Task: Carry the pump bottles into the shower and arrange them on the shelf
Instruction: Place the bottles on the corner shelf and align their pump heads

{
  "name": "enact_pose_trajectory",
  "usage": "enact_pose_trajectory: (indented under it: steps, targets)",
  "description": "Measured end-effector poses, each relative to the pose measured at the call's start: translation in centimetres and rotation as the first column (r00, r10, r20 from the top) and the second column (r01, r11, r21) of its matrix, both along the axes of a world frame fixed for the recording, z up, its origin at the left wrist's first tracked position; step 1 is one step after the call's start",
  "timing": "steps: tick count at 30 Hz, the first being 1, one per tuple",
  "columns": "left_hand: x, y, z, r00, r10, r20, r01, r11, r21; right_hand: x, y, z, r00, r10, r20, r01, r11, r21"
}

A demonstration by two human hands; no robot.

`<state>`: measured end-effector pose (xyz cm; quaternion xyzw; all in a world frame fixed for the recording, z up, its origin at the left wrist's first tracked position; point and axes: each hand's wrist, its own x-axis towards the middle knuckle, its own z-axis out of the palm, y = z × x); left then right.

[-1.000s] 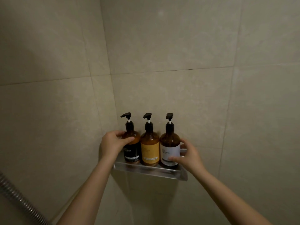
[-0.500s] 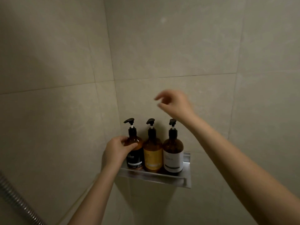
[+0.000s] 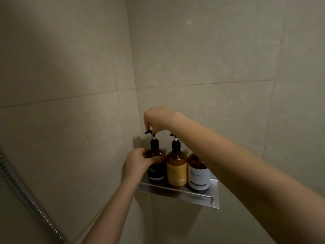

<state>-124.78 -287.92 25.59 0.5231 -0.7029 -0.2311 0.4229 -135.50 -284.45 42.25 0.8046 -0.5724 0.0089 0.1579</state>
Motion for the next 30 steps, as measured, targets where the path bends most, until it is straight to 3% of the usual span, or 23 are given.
enact_pose_trajectory:
  steps: [6, 15, 18, 20, 22, 24, 25, 27, 30]
  targets:
    - [-0.1, -0.1, -0.2, 1.000, 0.024, 0.007, -0.024, 0.999, -0.027, -0.5, 0.6, 0.1, 0.998, 0.047, -0.029, -0.047, 0.999, 0.014]
    - [-0.1, 0.0, -0.3, 0.999, 0.038, -0.001, -0.038, 0.998, -0.041, -1.4, 0.2, -0.9, 0.993, 0.101, 0.062, -0.102, 0.995, 0.011]
    - [0.0, -0.1, -0.4, 1.000, 0.024, 0.000, -0.024, 0.999, -0.035, -2.9, 0.9, 0.0, 0.963, 0.140, 0.228, -0.116, 0.987, -0.115]
    - [0.1, -0.3, -0.5, 1.000, 0.012, -0.003, -0.012, 1.000, -0.029, -5.1, 2.7, 0.9, 0.816, 0.209, 0.538, -0.068, 0.961, -0.269]
    - [0.2, -0.4, -0.5, 1.000, 0.000, -0.012, 0.000, 1.000, -0.028, -8.4, 5.5, 0.3, 0.534, 0.343, 0.773, 0.071, 0.893, -0.445]
    - [0.3, -0.5, -0.6, 1.000, -0.007, -0.023, 0.006, 1.000, -0.031, -11.9, 8.9, -2.6, 0.238, 0.453, 0.859, 0.262, 0.822, -0.506]
    - [0.3, -0.5, -0.7, 1.000, -0.011, -0.029, 0.010, 0.999, -0.032, -13.5, 10.5, -4.8, 0.142, 0.459, 0.877, 0.351, 0.805, -0.478]
    - [0.2, -0.5, -0.8, 0.999, -0.017, -0.037, 0.016, 0.999, -0.032, -15.6, 12.5, -9.9, 0.050, 0.346, 0.937, 0.453, 0.828, -0.330]
    - [0.3, -0.6, -0.6, 0.999, -0.017, -0.033, 0.016, 1.000, -0.020, -16.7, 12.8, -16.5, 0.074, -0.043, 0.996, 0.396, 0.918, 0.010]
